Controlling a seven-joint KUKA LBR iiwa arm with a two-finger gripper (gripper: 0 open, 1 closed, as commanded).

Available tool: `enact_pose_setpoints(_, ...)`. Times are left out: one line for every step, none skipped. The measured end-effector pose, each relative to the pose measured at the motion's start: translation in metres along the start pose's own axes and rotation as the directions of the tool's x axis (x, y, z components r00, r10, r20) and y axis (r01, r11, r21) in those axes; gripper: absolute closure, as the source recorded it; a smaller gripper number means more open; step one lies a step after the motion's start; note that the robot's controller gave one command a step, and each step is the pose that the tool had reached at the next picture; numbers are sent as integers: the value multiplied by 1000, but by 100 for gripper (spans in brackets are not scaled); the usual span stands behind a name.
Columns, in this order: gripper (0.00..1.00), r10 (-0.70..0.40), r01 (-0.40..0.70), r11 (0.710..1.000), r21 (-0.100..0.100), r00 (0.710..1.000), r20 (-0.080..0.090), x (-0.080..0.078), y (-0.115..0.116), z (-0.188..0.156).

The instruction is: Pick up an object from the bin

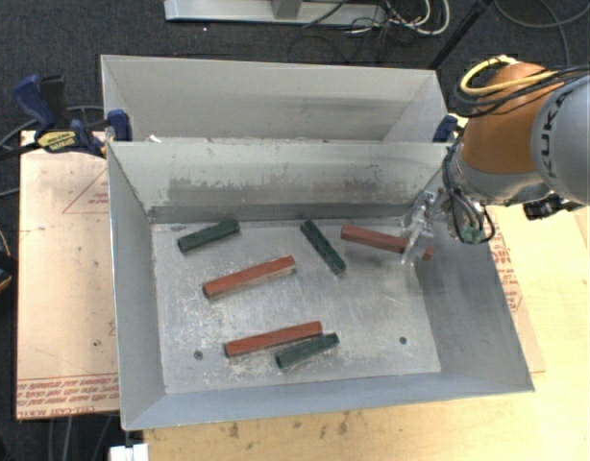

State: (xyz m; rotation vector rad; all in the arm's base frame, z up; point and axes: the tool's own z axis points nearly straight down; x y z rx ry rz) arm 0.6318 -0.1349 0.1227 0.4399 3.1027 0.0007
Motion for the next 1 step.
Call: enact_pose_setpoints(100, 0, 0, 1000, 0, 1000, -7, 2, 0, -8)
